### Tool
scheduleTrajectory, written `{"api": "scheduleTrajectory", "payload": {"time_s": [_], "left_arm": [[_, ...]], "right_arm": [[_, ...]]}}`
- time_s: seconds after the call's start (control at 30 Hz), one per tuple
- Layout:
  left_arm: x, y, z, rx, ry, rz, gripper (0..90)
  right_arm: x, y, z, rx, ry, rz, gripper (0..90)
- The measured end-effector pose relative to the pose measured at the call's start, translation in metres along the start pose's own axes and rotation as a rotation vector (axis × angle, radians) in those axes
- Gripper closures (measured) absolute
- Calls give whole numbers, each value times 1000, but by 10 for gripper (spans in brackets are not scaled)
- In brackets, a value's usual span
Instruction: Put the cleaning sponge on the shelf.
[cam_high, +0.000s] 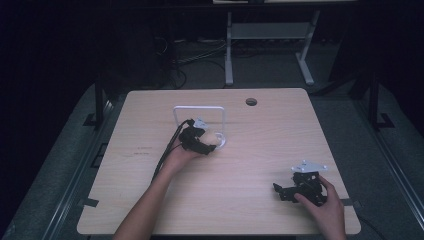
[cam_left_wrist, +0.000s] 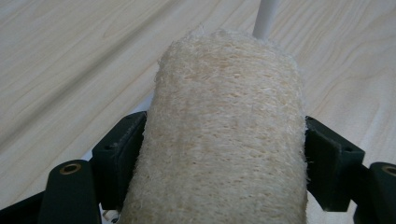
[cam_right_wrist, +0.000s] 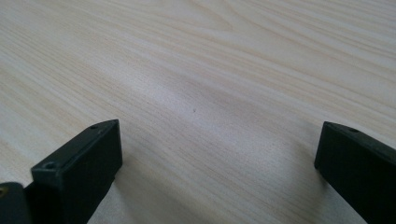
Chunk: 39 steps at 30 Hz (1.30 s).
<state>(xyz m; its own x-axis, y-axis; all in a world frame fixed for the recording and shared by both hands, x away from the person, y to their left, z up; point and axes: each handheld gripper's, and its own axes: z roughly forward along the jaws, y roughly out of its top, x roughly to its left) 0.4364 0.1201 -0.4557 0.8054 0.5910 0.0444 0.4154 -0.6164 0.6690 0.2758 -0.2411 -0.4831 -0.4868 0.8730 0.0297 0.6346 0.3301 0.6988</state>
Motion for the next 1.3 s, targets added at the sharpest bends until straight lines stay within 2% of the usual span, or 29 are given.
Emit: {"api": "scheduleTrajectory", "payload": {"time_s": [0.3, 0.53, 0.97, 1.2, 1.3], "left_arm": [[0, 0, 1, -8, 3, -3, 211], [0, 2, -5, -27, 7, -13, 187], [-5, 8, -28, -77, 9, -12, 185], [-10, 12, -46, -107, 16, -7, 194], [-13, 13, -55, -132, 15, -9, 226]], "right_arm": [[0, 0, 0, 0, 0, -1, 7], [0, 0, 0, 0, 0, -1, 7], [0, 0, 0, 0, 0, -1, 7], [0, 0, 0, 0, 0, -1, 7], [0, 0, 0, 0, 0, -2, 7]]}}
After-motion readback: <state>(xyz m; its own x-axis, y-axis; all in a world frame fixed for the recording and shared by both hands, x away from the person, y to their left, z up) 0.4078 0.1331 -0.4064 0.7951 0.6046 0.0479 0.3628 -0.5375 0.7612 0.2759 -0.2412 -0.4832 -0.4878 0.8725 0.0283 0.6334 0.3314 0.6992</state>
